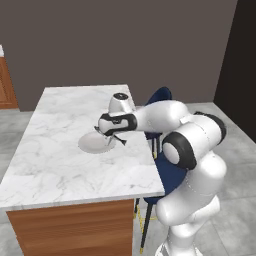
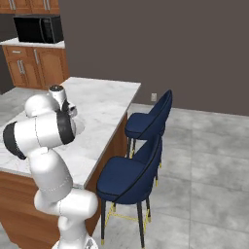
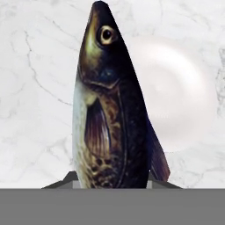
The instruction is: Take the fish from the fridge and place it on the digital scale on the counter by the fridge. Wait a few seconds for a reading, then move it to the plate on the dining counter.
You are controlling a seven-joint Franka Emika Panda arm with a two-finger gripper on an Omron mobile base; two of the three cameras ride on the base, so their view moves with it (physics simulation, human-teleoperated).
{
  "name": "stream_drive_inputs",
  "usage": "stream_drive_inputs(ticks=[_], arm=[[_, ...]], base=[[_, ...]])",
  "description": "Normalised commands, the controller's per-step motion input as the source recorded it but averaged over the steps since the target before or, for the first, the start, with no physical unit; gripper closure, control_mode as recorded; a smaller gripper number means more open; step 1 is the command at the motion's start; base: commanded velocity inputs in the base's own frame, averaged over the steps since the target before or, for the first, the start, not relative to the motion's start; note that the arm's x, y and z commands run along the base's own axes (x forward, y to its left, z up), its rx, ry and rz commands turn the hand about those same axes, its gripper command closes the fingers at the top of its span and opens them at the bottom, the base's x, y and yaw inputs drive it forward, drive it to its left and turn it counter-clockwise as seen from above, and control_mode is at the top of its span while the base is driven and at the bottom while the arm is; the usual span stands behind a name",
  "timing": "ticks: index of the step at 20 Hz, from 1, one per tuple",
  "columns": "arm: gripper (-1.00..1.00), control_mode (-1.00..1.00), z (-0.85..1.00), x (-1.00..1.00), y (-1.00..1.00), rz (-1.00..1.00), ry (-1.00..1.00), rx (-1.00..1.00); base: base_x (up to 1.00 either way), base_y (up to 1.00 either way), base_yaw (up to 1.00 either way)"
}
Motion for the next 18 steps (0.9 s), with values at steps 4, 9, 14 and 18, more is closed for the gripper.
stream_drive_inputs(ticks=[4, 9, 14, 18], arm=[[1.00, -1.00, -0.31, 0.38, 0.00, 0.00, 0.00, -0.02], [1.00, -1.00, -0.29, 0.32, 0.09, 0.00, 0.00, -0.02], [1.00, -1.00, -0.27, 0.39, 0.17, 0.00, 0.02, -0.02], [1.00, -1.00, -0.21, 0.51, 0.19, 0.00, 0.05, -0.01]], base=[[0.00, 0.00, 0.00], [0.00, 0.00, 0.00], [0.00, 0.00, 0.00], [0.00, 0.00, 0.00]])
